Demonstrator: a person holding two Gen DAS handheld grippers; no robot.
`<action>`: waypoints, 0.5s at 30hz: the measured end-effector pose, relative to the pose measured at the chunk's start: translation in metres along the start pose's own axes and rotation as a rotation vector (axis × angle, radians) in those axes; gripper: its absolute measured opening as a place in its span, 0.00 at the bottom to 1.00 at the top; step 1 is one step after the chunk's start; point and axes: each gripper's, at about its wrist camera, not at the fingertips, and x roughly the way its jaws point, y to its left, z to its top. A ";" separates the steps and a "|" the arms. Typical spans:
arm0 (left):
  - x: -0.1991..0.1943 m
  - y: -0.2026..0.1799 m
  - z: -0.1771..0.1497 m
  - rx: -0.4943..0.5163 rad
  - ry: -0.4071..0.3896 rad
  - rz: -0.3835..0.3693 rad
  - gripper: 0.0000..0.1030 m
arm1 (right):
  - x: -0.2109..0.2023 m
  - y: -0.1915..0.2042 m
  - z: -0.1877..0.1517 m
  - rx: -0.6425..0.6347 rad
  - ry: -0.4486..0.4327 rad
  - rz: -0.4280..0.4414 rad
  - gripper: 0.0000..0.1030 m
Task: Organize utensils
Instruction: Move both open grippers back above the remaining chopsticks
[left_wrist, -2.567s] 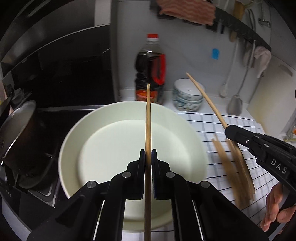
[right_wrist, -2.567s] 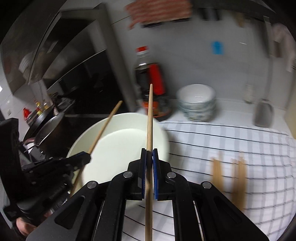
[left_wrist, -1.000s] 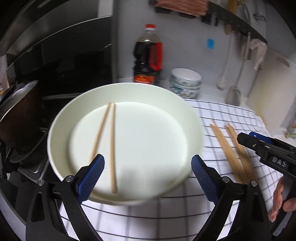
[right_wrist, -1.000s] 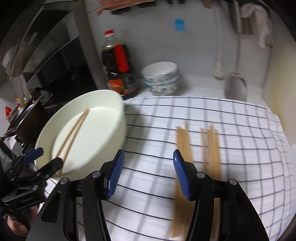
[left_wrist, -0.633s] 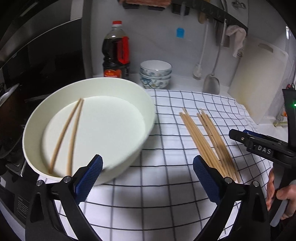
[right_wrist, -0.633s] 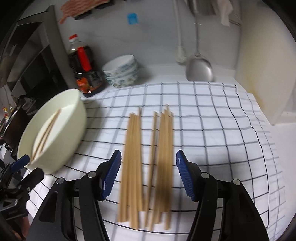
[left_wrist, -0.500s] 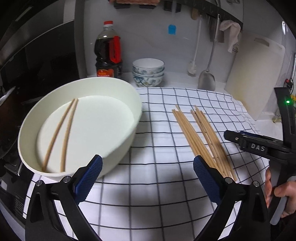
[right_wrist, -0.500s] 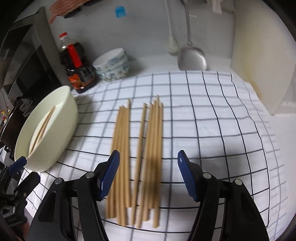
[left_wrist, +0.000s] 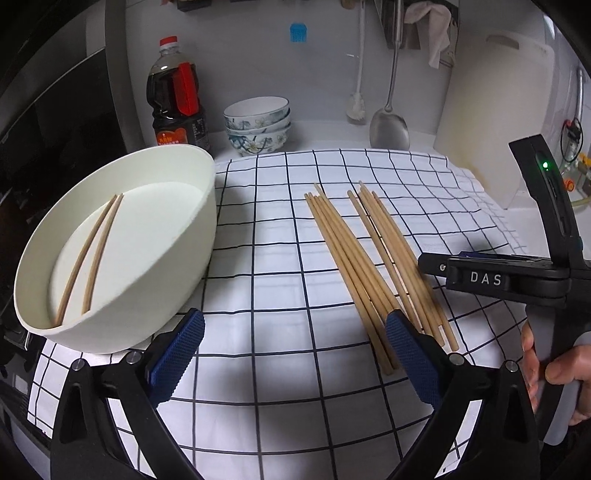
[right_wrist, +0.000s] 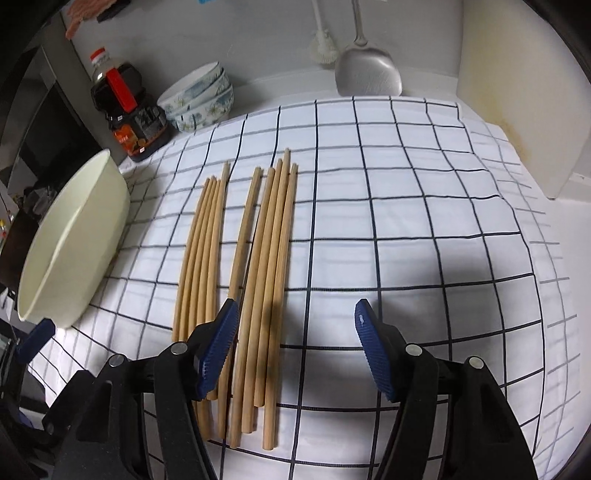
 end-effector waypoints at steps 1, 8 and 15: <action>0.003 -0.002 0.000 0.001 0.010 -0.001 0.94 | 0.002 0.001 -0.001 -0.007 0.007 -0.008 0.61; 0.024 -0.009 0.005 -0.014 0.068 0.014 0.94 | 0.008 0.000 -0.001 -0.035 0.026 -0.052 0.61; 0.037 -0.012 0.011 -0.022 0.099 0.047 0.94 | 0.008 -0.005 -0.001 -0.035 0.036 -0.058 0.61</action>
